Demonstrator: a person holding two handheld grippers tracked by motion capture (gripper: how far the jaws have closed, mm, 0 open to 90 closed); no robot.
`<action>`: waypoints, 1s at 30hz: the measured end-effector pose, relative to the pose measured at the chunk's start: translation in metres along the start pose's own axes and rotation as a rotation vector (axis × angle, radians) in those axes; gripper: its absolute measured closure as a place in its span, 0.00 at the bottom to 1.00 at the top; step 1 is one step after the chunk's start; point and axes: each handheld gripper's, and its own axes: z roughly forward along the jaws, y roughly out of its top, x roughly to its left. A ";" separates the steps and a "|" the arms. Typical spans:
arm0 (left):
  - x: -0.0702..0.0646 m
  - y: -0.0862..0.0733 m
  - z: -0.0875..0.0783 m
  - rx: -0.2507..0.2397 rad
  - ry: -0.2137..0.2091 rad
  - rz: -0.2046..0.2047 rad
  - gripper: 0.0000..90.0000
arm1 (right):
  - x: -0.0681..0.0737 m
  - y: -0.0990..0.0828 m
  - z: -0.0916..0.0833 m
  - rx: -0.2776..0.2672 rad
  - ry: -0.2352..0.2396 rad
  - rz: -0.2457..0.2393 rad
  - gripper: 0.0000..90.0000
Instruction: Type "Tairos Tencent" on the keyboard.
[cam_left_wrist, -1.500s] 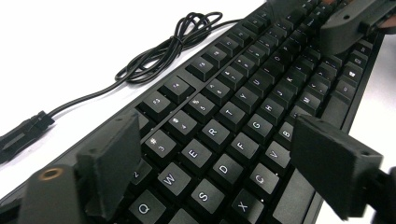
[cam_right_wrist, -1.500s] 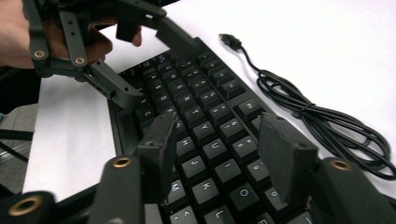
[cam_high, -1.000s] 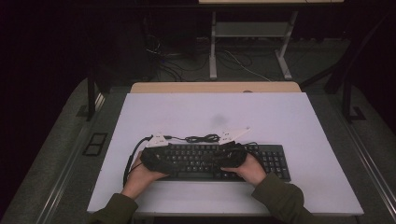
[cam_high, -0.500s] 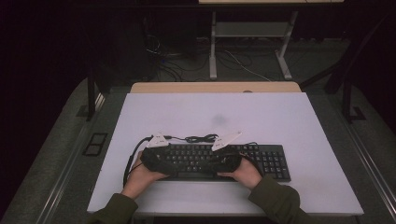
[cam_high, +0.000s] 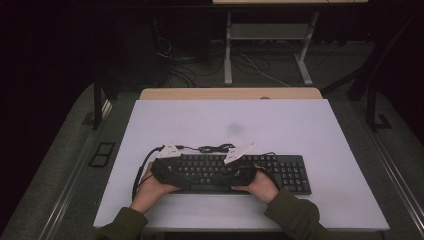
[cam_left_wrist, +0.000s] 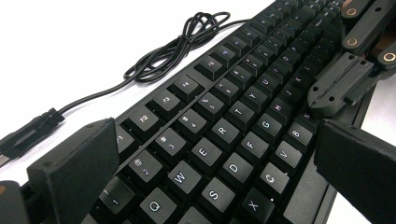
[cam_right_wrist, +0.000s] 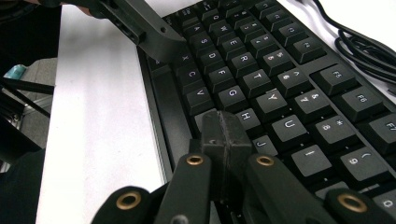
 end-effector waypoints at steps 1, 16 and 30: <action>0.000 0.000 0.000 0.000 0.000 0.001 0.00 | 0.000 0.000 0.000 0.000 -0.003 -0.002 0.99; 0.000 -0.001 0.001 0.001 -0.007 0.000 0.00 | 0.001 0.000 0.002 0.013 -0.004 -0.004 0.99; 0.000 0.000 0.000 -0.001 -0.009 0.003 0.00 | 0.000 0.003 -0.004 -0.028 0.004 0.000 0.98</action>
